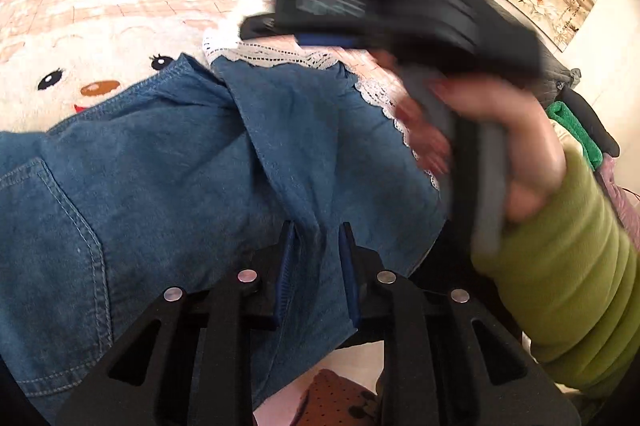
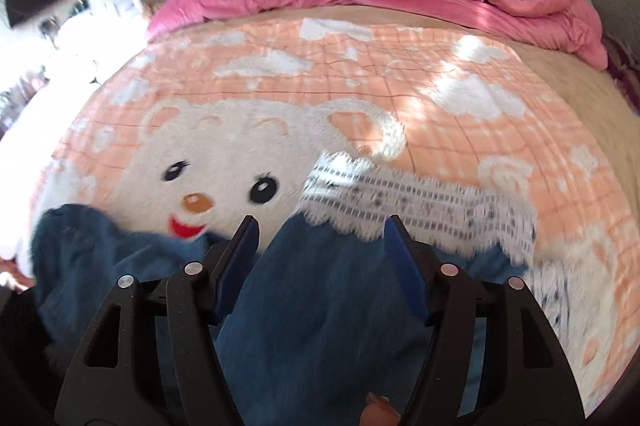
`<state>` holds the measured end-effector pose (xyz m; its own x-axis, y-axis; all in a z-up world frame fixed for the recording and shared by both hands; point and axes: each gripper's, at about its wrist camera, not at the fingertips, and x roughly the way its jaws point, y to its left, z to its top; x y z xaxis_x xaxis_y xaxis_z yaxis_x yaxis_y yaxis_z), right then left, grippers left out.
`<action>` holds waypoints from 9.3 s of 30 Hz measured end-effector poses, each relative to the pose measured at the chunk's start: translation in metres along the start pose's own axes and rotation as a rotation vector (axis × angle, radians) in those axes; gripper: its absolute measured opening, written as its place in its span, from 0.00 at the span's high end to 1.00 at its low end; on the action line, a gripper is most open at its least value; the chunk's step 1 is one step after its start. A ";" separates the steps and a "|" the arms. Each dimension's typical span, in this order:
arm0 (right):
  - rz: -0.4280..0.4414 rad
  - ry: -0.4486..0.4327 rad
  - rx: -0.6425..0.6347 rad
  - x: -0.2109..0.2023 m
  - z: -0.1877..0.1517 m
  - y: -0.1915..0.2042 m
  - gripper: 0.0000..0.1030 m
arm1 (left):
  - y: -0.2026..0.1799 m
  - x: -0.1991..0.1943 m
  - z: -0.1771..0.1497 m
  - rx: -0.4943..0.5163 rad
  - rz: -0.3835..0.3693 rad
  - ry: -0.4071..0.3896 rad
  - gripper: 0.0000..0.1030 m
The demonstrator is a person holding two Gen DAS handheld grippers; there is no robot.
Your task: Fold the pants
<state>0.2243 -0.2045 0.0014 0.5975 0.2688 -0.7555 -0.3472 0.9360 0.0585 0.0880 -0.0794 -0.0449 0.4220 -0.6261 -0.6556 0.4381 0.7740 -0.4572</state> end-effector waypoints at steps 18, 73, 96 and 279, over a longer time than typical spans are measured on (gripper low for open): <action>-0.047 0.059 0.128 0.035 0.033 -0.035 0.95 | 0.013 -0.010 0.003 -0.002 0.049 -0.066 0.72; -0.064 0.012 0.602 -0.147 -0.207 -0.167 0.70 | -0.045 -0.009 -0.040 0.526 0.141 0.046 0.91; 0.092 0.125 0.265 -0.086 -0.160 -0.057 0.53 | 0.100 -0.111 -0.015 -0.095 0.785 -0.188 0.41; -0.081 -0.014 0.155 -0.075 -0.130 -0.103 0.21 | 0.072 -0.055 0.005 -0.165 0.672 -0.104 0.43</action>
<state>0.1217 -0.3504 -0.0329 0.6296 0.1935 -0.7524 -0.1823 0.9782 0.0990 0.1004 0.0105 -0.0388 0.6369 -0.0062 -0.7710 -0.0670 0.9957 -0.0633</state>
